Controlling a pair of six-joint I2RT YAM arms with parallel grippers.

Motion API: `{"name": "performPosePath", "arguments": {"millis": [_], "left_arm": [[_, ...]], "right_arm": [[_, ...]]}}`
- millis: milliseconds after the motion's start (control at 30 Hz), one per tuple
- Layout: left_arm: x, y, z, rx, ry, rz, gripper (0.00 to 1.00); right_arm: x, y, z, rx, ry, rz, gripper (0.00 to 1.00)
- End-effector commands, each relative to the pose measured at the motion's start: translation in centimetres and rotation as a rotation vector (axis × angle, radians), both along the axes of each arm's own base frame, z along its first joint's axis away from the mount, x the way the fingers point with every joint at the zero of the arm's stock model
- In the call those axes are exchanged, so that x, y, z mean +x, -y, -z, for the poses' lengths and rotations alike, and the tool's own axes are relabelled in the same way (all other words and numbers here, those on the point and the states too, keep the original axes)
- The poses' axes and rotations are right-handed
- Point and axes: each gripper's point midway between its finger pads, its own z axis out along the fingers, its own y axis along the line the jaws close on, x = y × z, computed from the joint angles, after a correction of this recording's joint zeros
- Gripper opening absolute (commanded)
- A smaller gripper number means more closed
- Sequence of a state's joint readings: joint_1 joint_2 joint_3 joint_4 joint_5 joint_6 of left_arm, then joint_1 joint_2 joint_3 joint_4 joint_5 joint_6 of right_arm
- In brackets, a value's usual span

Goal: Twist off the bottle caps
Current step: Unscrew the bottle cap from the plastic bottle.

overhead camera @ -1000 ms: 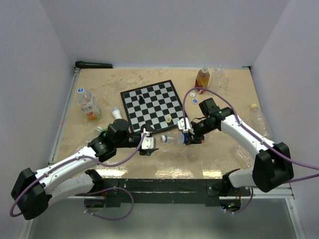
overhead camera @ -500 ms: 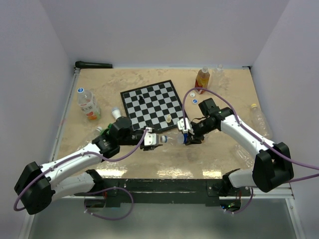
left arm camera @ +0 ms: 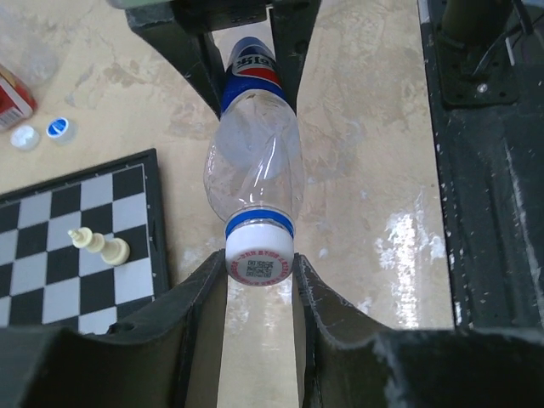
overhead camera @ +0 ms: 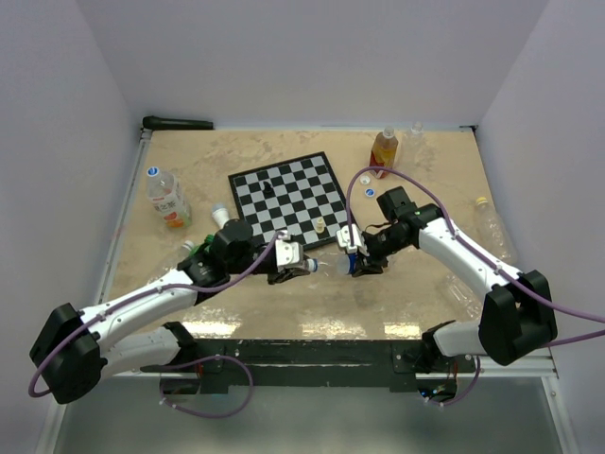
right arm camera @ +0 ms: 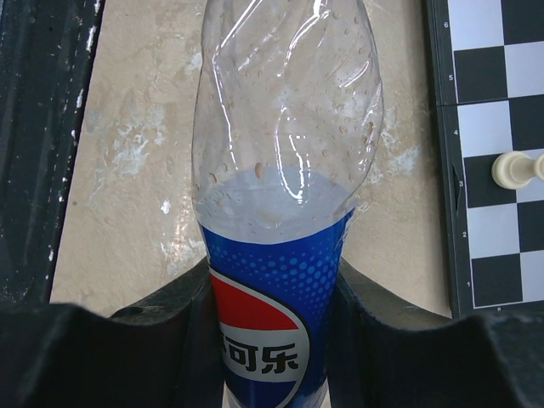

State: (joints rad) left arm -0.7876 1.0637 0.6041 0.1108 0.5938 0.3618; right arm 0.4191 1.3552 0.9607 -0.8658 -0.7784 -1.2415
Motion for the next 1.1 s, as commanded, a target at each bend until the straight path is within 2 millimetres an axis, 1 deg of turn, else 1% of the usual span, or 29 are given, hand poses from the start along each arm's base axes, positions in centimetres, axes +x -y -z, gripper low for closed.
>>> {"name": "performPosePath", "arguments": {"millis": [0,67,100,167,200,267,333,400,500,567,667,767,800,900,967,1033,1067], "left_arm": [[0.7,1.1,-4.5,-0.122,-0.130,-0.102,0.00],[1.4,0.6,-4.5,-0.126,-0.278,-0.226,0.00],[1.6,0.4,-4.6,-0.134,-0.379,-0.300,0.00],[2.8,-0.9,-3.5,-0.108,-0.574,-0.517,0.00],[3.0,-1.3,-3.4,-0.116,-0.672,-0.594,0.00],[2.2,-0.8,-3.1,-0.104,-0.797,-0.599,0.00],[1.8,-0.3,-3.2,-0.114,-0.866,-0.598,0.00],[2.0,-0.3,-3.7,-0.127,-0.860,-0.607,0.00],[3.6,-1.6,-4.1,-0.125,-0.766,-0.698,0.00],[4.2,-2.6,-4.2,-0.132,-0.710,-0.739,0.00],[4.4,-3.7,-3.8,-0.137,-0.647,-0.767,0.00],[4.2,-4.2,-2.8,-0.140,-0.622,-0.765,0.00],[4.1,-4.3,-2.2,-0.133,-0.623,-0.764,0.00],[4.3,-4.1,-1.7,-0.130,-0.617,-0.757,0.00],[4.9,-3.6,-1.6,-0.133,-0.607,-0.755,0.00],[5.6,-3.0,-2.0,-0.143,-0.592,-0.750,0.00],[6.1,-2.6,-2.4,-0.152,-0.580,-0.743,0.00]], "right_arm": [[0.4,-0.4,-0.5,0.013,0.012,-0.006,0.00],[0.4,-0.5,-0.6,0.014,0.011,-0.006,0.00],[0.4,-0.4,-0.5,0.013,0.010,-0.006,0.00],[0.4,-0.5,-0.4,0.013,0.005,-0.006,0.00],[0.3,-0.5,-0.4,0.012,0.003,-0.008,0.00],[0.4,-0.5,-0.3,0.009,0.000,-0.009,0.00],[0.3,-0.5,-0.2,0.008,-0.001,-0.011,0.00],[0.4,-0.5,-0.2,0.003,0.003,-0.008,0.00],[0.4,-0.5,-0.3,0.004,0.006,-0.005,0.00],[0.4,-0.4,-0.2,0.001,0.007,-0.004,0.00],[0.4,-0.6,-0.5,0.011,0.004,-0.006,0.00],[0.5,-0.9,-1.2,0.030,-0.009,0.003,0.00],[0.7,-1.0,-1.5,0.035,-0.010,0.015,0.00],[1.9,-0.5,-2.2,0.054,-0.018,0.082,0.00],[3.0,0.3,-2.7,0.072,-0.035,0.144,0.00],[4.5,1.9,-3.3,0.098,-0.049,0.226,0.00],[4.9,2.4,-3.5,0.106,-0.053,0.248,0.00]]}}
